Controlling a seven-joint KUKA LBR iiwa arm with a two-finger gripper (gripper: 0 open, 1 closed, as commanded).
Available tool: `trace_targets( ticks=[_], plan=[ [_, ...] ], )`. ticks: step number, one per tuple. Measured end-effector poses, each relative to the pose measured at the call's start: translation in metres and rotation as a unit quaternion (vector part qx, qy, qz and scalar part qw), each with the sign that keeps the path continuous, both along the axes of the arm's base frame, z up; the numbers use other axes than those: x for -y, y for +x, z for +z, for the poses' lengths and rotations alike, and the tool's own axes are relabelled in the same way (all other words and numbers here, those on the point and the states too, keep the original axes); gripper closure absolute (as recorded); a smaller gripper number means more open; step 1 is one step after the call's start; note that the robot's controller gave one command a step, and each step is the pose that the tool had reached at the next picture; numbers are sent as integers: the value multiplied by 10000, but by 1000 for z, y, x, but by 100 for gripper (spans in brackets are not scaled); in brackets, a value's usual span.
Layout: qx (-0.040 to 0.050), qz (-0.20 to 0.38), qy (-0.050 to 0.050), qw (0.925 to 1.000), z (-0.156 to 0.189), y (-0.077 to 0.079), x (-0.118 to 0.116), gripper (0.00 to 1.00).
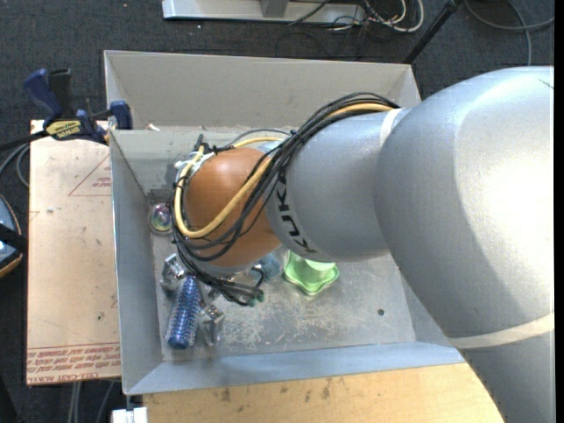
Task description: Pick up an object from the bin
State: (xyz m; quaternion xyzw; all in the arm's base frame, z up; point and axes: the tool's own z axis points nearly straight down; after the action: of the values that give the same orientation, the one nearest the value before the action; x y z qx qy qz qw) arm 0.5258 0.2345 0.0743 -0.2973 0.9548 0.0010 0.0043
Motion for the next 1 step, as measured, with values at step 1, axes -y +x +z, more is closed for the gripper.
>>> trace_targets(
  ticks=[1],
  plan=[
    [-17, 1635, -11, 9865, 26, -8, -17, 0]
  ],
)
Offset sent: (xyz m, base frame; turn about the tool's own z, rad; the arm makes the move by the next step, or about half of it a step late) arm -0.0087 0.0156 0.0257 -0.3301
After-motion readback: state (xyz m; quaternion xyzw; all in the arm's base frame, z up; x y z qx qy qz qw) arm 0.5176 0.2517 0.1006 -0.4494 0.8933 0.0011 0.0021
